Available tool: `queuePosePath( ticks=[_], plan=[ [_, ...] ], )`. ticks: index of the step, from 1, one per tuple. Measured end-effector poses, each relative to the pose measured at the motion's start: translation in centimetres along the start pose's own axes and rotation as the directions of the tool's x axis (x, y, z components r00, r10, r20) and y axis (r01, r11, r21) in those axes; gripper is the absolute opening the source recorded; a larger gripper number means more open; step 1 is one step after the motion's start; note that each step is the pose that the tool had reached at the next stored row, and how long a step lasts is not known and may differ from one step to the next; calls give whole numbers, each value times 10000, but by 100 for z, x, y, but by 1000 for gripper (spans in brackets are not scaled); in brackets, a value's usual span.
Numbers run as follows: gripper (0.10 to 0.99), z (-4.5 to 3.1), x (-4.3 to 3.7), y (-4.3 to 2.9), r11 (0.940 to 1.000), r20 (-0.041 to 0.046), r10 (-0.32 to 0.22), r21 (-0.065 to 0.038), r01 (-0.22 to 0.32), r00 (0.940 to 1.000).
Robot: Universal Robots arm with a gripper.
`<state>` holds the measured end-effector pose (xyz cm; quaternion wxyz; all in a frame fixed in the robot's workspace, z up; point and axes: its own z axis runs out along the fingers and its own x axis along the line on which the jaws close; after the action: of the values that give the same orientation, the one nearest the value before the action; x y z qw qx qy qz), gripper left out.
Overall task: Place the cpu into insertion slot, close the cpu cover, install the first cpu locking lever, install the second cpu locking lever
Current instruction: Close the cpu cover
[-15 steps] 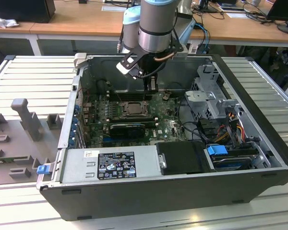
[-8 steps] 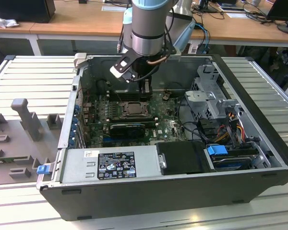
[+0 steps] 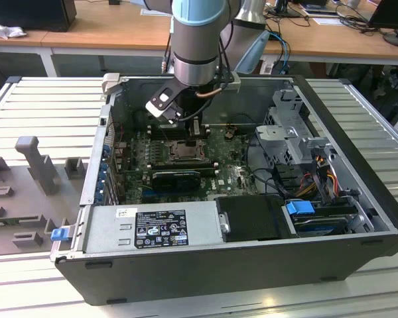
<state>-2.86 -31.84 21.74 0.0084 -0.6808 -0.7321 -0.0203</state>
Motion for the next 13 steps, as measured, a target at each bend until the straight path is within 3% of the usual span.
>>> queuePosePath(
  ticks=[4, 6, 8, 13],
  plan=[
    [106, 24, 13, -178, 10000, -1, -19, -24, 19, 10000],
    [106, 52, 14, -224, 10000, 2, -20, -51, 20, 10000],
    [106, 102, 12, -233, 10000, 6, -24, -95, 24, 10000],
    [106, 137, 8, -236, 9997, 29, -29, -260, 29, 10000]
  ],
)
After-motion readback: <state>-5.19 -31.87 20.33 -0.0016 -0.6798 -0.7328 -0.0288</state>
